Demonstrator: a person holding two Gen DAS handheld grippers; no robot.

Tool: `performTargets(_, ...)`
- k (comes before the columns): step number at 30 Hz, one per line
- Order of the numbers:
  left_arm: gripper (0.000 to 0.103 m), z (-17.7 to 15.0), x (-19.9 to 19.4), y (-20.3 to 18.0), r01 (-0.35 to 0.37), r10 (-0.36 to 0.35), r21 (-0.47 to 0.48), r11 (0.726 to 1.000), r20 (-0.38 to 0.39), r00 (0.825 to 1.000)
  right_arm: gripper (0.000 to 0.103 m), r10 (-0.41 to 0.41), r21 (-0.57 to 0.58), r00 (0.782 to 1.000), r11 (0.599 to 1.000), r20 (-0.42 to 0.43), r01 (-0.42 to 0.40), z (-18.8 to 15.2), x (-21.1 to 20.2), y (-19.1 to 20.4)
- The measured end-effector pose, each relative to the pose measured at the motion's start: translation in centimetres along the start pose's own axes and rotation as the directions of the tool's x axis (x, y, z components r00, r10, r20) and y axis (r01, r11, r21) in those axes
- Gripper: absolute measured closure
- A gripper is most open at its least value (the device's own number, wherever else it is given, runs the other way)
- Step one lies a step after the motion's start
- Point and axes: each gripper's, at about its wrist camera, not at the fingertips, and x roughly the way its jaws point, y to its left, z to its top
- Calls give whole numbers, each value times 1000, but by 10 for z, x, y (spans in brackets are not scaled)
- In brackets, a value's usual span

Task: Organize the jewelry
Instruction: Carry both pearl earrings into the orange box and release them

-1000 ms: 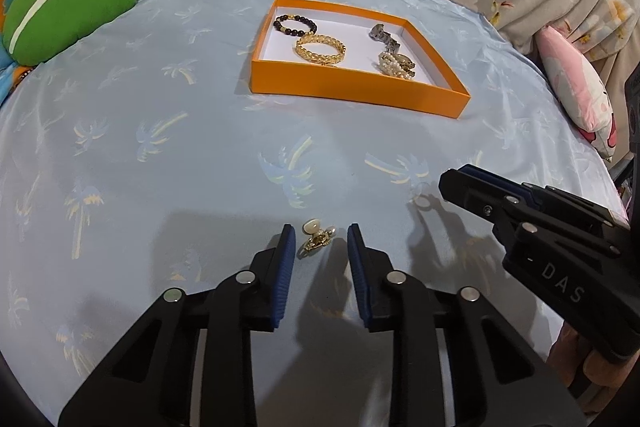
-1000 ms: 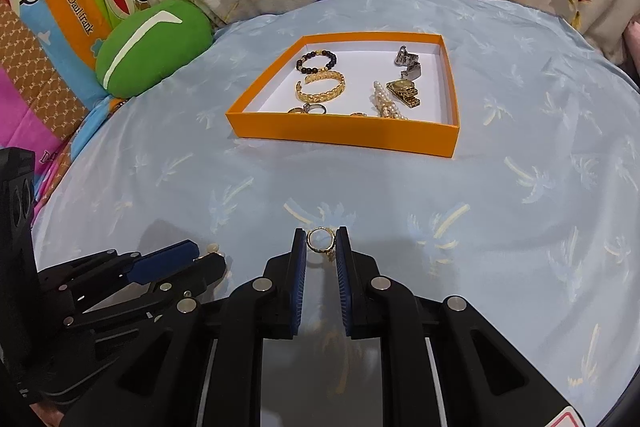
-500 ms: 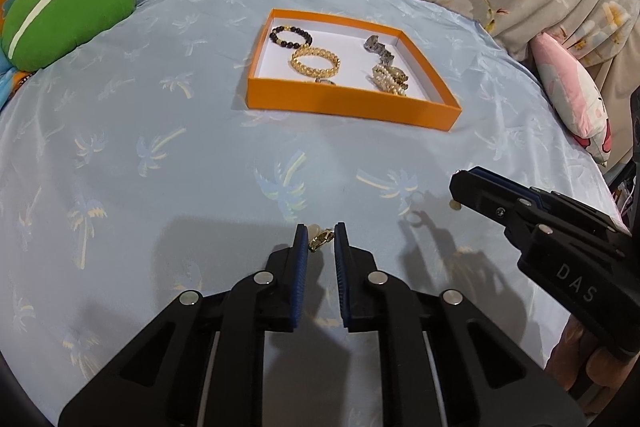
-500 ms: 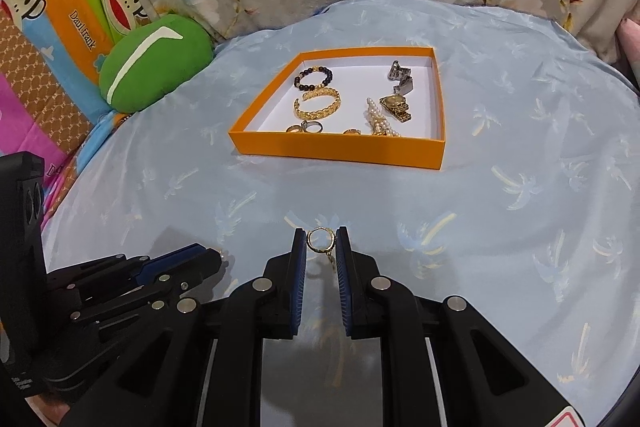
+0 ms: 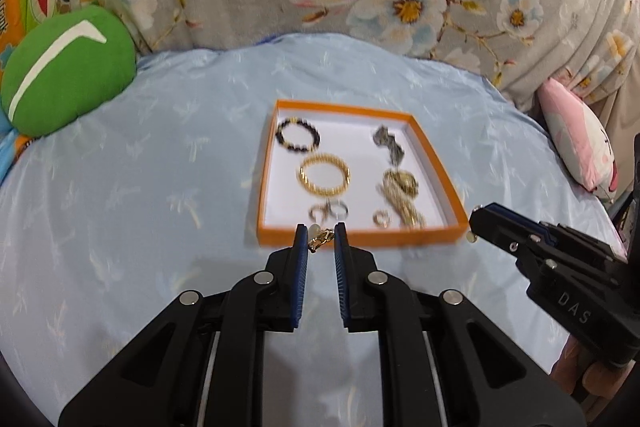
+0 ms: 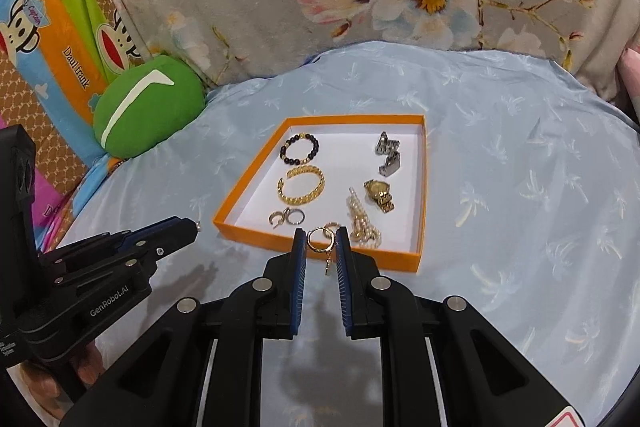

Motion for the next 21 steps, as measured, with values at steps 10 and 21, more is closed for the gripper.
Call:
performTargets(10, 90, 57, 64, -7, -3, 3, 13, 1000, 17, 1000, 89, -12, -4, 1000, 1000, -15, 12, 46, 63, -10)
performTargets(21, 90, 85, 126, -7, -11, 11, 10, 1000, -16, 1000, 89, -27, 6, 999, 1000, -42, 27, 69, 119, -25)
